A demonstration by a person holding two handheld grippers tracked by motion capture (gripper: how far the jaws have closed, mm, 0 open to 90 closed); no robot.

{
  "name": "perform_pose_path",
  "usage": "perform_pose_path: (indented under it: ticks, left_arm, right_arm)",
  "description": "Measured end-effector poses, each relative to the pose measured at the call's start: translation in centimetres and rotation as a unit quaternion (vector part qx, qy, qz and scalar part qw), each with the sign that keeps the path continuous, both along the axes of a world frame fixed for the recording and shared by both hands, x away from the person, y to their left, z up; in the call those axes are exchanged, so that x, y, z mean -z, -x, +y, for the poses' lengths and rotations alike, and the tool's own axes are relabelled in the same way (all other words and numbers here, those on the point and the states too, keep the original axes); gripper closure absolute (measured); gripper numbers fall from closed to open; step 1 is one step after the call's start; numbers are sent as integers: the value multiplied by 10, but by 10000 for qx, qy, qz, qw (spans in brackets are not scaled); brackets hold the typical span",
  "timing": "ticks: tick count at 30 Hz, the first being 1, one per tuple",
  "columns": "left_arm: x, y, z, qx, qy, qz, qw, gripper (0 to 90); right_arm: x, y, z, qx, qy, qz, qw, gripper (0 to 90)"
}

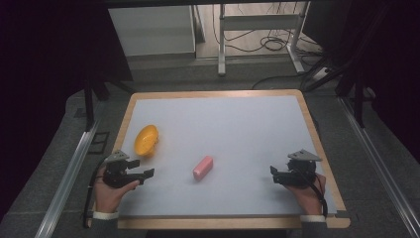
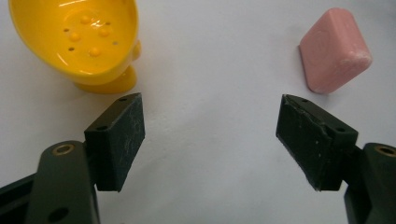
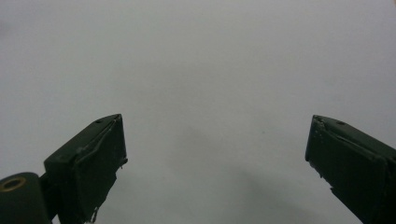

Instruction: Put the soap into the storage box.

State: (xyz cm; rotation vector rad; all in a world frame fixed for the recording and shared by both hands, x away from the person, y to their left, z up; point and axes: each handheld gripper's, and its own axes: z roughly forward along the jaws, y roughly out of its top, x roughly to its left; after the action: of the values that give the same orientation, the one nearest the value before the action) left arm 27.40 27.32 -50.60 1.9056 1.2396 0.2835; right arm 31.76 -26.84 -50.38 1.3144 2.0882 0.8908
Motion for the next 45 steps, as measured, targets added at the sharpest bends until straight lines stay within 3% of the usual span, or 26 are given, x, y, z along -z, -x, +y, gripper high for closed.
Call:
perform_pose_path:
  ticks: [3,6,9,13,15,20,23,25,30,38,45]
  left_arm:
    - [2,-1,2,-42,-30,6,10000,242]
    - [2,-1,2,-45,-20,8,10000,242]
    - [1,0,1,-46,-30,57,10000,242]
    - [-1,1,2,-124,-63,-45,9999,249]
    - [-1,1,2,-155,-111,11,9998,251]
    - [-1,0,-1,-175,-233,29,9996,255]
    - [-2,1,-2,-316,-263,-56,9991,256]
    - [-4,3,-3,-450,-272,-273,9982,264]
    - [-12,5,-13,-365,-488,-299,9977,264]
    - [-14,2,-18,-337,-534,-132,9979,259]
    - [-24,1,-21,-207,-587,-164,9979,256]
  right_arm:
    - [-1,-1,-1,-86,-86,71,9999,50]
    - [1,0,1,-132,9,73,9999,50]
    - [0,1,0,-96,-15,41,9999,54]
    - [-3,2,-2,-41,-68,-17,10000,55]
    - [-3,2,-4,100,-70,-23,9999,58]
    - [-2,2,-6,52,-117,-69,9999,65]
    - [-2,2,-6,45,-133,-55,9999,73]
    - [-2,2,-6,51,-132,-24,9999,73]
    - [-1,1,-11,57,-142,-42,9999,73]
    - [-8,6,-14,-51,-298,-100,9995,73]
    - [-10,7,-15,-73,-332,-118,9994,75]
